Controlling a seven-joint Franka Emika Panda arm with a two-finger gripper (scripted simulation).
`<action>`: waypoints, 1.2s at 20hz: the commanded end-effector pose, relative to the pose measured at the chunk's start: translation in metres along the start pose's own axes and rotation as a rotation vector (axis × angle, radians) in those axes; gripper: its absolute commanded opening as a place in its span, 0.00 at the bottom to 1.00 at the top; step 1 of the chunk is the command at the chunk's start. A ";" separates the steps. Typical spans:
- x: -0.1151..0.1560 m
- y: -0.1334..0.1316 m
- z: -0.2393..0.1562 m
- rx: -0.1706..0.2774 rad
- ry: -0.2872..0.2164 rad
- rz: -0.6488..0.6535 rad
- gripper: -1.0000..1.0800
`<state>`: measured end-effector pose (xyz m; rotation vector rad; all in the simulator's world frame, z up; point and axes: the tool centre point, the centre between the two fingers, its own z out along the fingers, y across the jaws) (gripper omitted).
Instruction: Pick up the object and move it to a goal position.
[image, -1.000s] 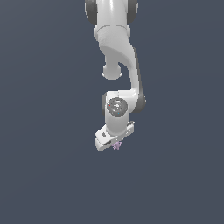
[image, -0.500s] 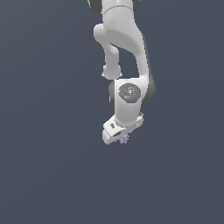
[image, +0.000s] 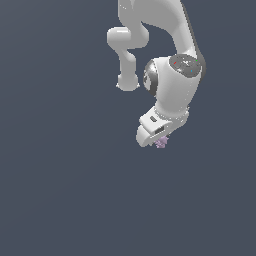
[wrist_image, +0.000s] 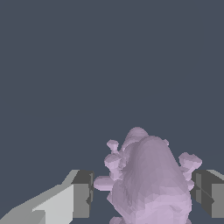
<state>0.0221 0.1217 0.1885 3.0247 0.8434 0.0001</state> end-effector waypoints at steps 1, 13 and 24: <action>0.004 -0.018 -0.025 0.000 -0.001 0.000 0.00; 0.024 -0.089 -0.124 0.001 0.000 0.001 0.00; 0.031 -0.105 -0.148 0.002 0.000 0.001 0.00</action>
